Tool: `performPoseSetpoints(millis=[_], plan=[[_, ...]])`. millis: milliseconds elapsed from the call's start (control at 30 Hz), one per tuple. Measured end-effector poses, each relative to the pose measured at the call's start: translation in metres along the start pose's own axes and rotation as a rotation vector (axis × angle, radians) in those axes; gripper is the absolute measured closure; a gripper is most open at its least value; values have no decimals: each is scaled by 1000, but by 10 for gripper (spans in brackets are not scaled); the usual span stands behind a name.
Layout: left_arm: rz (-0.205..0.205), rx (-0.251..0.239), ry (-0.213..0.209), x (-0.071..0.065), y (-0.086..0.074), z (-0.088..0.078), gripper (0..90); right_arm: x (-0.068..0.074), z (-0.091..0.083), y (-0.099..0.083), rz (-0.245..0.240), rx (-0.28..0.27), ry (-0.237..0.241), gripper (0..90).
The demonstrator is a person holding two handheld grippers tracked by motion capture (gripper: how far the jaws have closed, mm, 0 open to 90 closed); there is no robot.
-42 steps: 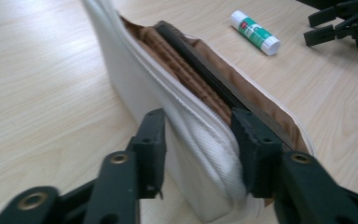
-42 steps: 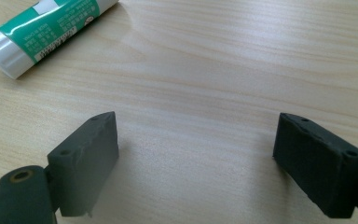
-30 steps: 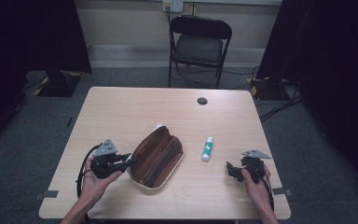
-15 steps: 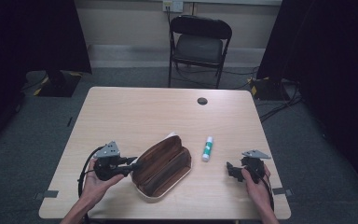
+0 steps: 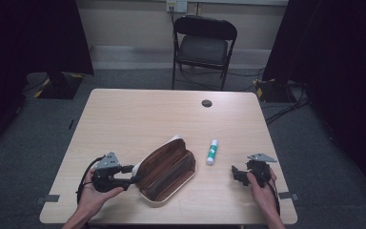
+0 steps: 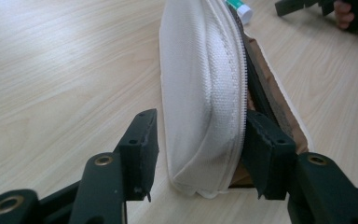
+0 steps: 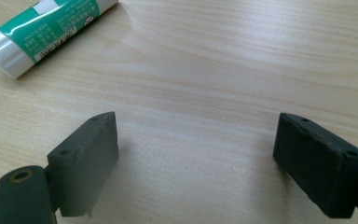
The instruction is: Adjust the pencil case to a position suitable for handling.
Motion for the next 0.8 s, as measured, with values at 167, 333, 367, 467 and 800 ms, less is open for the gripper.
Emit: performPoseSetpoints(millis=[167, 333, 367, 467, 800], plan=[[48, 2, 38, 5, 5, 1, 710, 0, 0, 0, 0, 0, 0, 130], [20, -14, 44, 21, 8, -2, 737, 0, 0, 0, 0, 0, 0, 130], [10, -13, 52, 25, 9, -3, 734, 0, 0, 0, 0, 0, 0, 130], [-37, -42, 50, 34, 15, -4, 717, 0, 0, 0, 0, 0, 0, 130], [-95, -113, 66, 59, 30, 3, 666, 0, 0, 0, 0, 0, 0, 129]])
Point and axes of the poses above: each handheld gripper's, and its own axes: z roughly forward along the jaws, y roughly out of its top, x roughly to its left, the point moved 10 cm from there along z, roughly forward along the jaws, and after that the axes turned 1 degree about -y, right-handed, at the moved point
